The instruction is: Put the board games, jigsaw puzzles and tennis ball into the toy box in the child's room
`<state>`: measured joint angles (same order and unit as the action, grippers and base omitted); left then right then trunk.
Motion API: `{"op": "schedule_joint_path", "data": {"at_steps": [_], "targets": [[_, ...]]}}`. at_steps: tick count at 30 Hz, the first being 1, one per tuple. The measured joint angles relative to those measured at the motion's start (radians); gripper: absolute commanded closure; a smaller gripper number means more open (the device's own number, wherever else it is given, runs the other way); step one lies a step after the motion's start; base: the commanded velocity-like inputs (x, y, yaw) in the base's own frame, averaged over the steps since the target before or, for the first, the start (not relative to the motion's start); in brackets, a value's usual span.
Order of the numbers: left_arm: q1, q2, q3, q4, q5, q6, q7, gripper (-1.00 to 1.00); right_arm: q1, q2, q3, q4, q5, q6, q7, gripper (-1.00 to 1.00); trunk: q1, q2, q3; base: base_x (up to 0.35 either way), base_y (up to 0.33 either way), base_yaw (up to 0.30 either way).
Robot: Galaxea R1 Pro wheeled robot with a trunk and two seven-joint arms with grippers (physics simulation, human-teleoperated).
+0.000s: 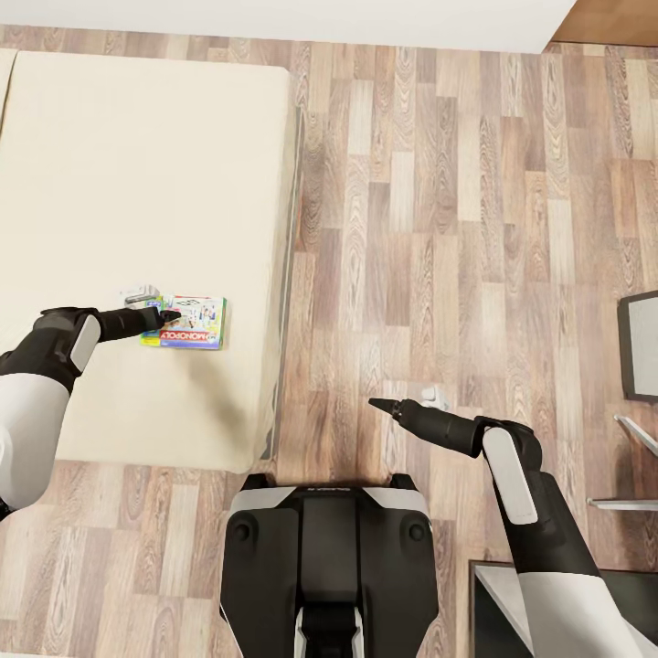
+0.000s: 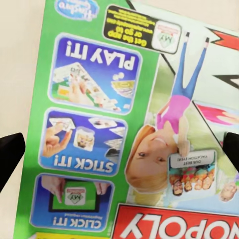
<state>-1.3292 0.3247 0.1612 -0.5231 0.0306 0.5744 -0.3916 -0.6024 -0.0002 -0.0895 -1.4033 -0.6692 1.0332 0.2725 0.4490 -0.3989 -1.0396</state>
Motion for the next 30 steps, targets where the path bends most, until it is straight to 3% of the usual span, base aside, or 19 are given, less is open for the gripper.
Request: {"op": "schedule_joint_path", "data": {"at_steps": [30], "targets": [[0.0, 0.0, 0.0, -0.001, -0.002, -0.001, 0.0, -1.0, 0.001, 0.0, -0.005, 0.0, 0.001, -0.006, -0.001, -1.0, 0.0, 0.0, 0.0, 0.0, -0.015, 0.0]]}}
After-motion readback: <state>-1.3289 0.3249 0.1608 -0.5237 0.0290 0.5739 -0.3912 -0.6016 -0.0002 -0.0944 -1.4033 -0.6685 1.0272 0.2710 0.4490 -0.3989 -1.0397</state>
